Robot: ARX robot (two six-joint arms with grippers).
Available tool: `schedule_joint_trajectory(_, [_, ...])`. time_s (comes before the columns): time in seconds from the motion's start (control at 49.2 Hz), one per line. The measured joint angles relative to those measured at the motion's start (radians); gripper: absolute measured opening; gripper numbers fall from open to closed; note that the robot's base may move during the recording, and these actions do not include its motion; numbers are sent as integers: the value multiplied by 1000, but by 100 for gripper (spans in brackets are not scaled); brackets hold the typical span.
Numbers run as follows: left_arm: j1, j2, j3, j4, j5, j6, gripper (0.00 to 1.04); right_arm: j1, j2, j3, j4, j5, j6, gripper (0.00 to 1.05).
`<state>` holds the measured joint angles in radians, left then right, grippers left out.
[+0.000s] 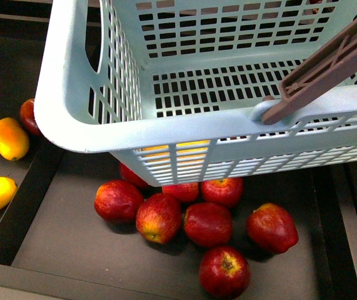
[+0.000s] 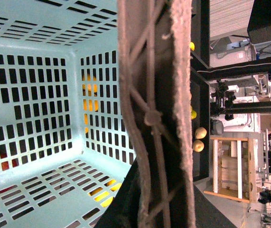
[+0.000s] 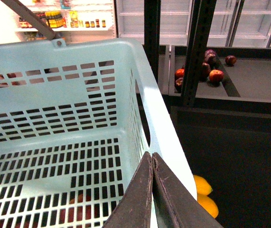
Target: Pick lemon and mango into basket
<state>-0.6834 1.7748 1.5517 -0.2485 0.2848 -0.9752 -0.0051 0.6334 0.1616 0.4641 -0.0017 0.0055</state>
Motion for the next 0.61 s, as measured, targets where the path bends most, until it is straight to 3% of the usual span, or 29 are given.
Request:
schedule_joint_trajectory(0.244, [0,0,0,0,-3,2,6,1,-124,-76,-49,2,0,2])
schedule_joint_trajectory(0.386, [0,0,0,0,-2,2,6,2,-139,-81,-53,2,-2,33])
schedule_joint_trajectory(0.508, [0,0,0,0,-2,2,6,2,-139,-81,-53,2,-1,50])
schedule_joint_trajectory(0.609, [0,0,0,0,-4,2,6,2,-139,-81,-53,2,-2,71])
